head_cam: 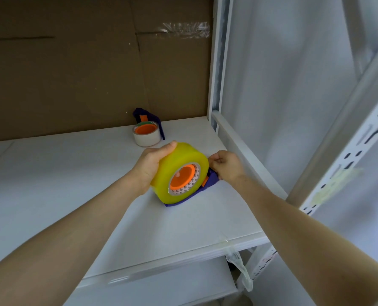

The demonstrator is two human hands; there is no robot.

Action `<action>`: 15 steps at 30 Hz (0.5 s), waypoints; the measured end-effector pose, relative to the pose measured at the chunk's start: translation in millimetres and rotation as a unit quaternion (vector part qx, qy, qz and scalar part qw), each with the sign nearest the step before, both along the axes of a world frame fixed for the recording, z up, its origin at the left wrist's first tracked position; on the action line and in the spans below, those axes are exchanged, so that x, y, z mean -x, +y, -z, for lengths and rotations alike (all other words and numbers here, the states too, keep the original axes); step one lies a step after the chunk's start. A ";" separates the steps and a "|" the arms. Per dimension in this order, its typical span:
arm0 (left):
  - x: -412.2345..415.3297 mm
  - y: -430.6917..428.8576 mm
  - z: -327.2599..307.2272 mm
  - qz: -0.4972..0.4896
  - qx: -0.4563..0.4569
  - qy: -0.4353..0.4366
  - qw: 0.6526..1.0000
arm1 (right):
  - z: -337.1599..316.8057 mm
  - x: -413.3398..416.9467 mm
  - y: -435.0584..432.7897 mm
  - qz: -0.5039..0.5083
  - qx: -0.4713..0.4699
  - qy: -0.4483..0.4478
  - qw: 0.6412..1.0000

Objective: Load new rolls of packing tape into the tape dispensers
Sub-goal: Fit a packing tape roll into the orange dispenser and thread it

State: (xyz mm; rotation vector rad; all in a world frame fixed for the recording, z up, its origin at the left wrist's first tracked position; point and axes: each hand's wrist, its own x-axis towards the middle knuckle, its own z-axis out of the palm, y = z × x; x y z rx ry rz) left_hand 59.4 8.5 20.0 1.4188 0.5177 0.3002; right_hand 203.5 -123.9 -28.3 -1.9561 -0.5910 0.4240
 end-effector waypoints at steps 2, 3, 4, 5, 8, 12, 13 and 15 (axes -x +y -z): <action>0.8 -0.7 1.6 -0.017 -0.019 0.004 1.000 | 6.4 1.7 -3.5 0.001 -0.027 0.004 1.000; 1.0 -1.4 1.8 -0.024 -0.030 0.001 0.999 | 8.2 2.6 -5.4 0.001 -0.040 0.010 0.999; 1.2 -2.6 1.6 -0.029 -0.039 -0.002 0.999 | 8.9 3.2 -7.5 -0.002 -0.051 0.017 0.999; 1.2 -3.8 1.5 -0.032 -0.044 -0.005 0.998 | 8.4 3.8 -9.9 -0.008 -0.062 0.030 0.998; 1.6 -6.3 1.1 -0.046 -0.047 -0.010 0.998 | 7.0 3.0 -17.8 -0.031 -0.090 0.086 0.992; 1.3 -9.3 0.2 -0.056 -0.051 -0.015 0.997 | 7.0 -1.1 -24.3 -0.046 -0.068 0.111 0.990; 1.4 -10.2 0.1 -0.058 -0.051 -0.017 0.997 | 5.7 -2.6 -24.0 -0.048 -0.059 0.117 0.990; 1.3 -11.9 -0.9 -0.058 -0.052 -0.020 0.997 | 0.4 -4.5 -21.3 -0.052 -0.035 0.116 0.991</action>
